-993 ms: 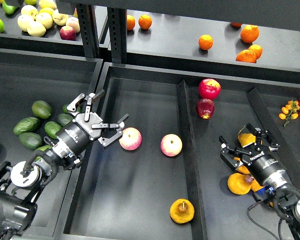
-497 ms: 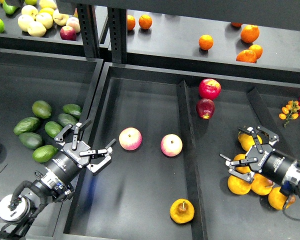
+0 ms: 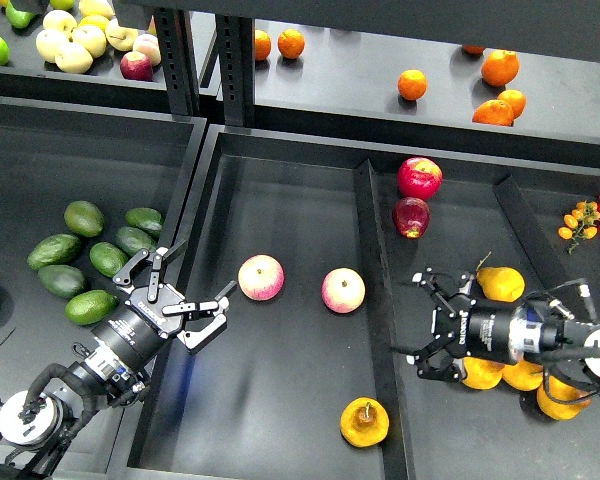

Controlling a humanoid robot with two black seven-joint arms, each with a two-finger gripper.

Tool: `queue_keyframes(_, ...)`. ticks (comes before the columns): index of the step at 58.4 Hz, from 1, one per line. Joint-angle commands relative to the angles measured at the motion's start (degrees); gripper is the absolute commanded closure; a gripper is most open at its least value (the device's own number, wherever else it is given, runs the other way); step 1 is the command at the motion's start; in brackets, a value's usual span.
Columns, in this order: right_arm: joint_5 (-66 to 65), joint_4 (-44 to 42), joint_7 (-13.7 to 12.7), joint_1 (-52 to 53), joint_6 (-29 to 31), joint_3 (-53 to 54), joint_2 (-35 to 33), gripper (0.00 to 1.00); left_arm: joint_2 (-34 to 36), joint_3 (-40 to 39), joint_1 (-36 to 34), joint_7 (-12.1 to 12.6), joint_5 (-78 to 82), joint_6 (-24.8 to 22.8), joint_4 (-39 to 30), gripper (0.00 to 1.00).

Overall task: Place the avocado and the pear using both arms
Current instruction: 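Move the right gripper down to the yellow pear in the middle bin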

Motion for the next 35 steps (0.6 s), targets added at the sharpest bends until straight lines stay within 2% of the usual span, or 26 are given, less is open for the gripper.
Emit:
queue_keyframes(1, -2.4, -1.83, 0.01, 0.41, 0.0, -3.34, 2.25, 0.0, 0.01, 0.09, 0.03, 0.0, 0.05, 0.0, -0.11, 0.01)
queue_keyframes(13, -4.68, -3.68, 0.01, 0.67, 0.0, -5.54, 4.28, 0.01, 0.01, 1.24, 0.03, 0.0, -0.04, 0.0, -0.03, 0.01)
queue_keyframes(35, -4.6, -3.94, 0.01, 0.41, 0.0, -10.11, 3.84, 0.01, 0.01, 2.64, 0.03, 0.0, 0.05, 0.0, 0.5, 0.01)
